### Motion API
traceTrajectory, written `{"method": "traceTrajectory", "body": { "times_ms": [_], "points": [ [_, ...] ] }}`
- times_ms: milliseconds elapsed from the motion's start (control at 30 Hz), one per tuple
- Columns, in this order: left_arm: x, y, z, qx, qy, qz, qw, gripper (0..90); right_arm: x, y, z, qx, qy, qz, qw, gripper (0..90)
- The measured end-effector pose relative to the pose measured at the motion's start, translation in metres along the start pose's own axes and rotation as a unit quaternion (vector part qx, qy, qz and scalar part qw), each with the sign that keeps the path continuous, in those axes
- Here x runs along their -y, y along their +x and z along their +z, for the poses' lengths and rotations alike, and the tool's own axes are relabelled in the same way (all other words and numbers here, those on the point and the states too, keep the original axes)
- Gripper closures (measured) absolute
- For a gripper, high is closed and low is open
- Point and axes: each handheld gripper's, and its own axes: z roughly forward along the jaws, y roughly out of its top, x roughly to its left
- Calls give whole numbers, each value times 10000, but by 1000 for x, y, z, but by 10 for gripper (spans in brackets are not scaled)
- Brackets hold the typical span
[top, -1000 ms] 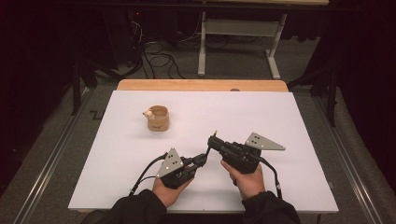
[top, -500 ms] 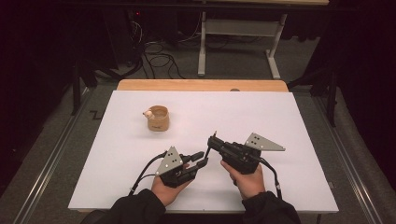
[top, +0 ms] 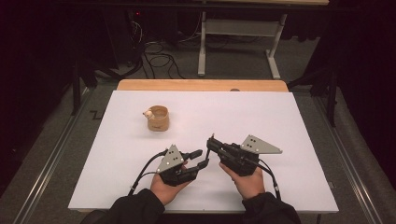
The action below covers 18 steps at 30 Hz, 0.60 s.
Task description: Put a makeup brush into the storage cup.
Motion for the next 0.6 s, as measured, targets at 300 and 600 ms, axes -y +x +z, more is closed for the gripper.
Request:
{"method": "traceTrajectory", "body": {
  "times_ms": [300,600],
  "points": [
    [-2,1,-2,10,-20,-13,10000,586,3,8,5,30,223,-349,9991,846],
    [-2,2,-3,31,-45,-70,10000,597,7,13,9,6,397,-521,9979,846]
  ]
}}
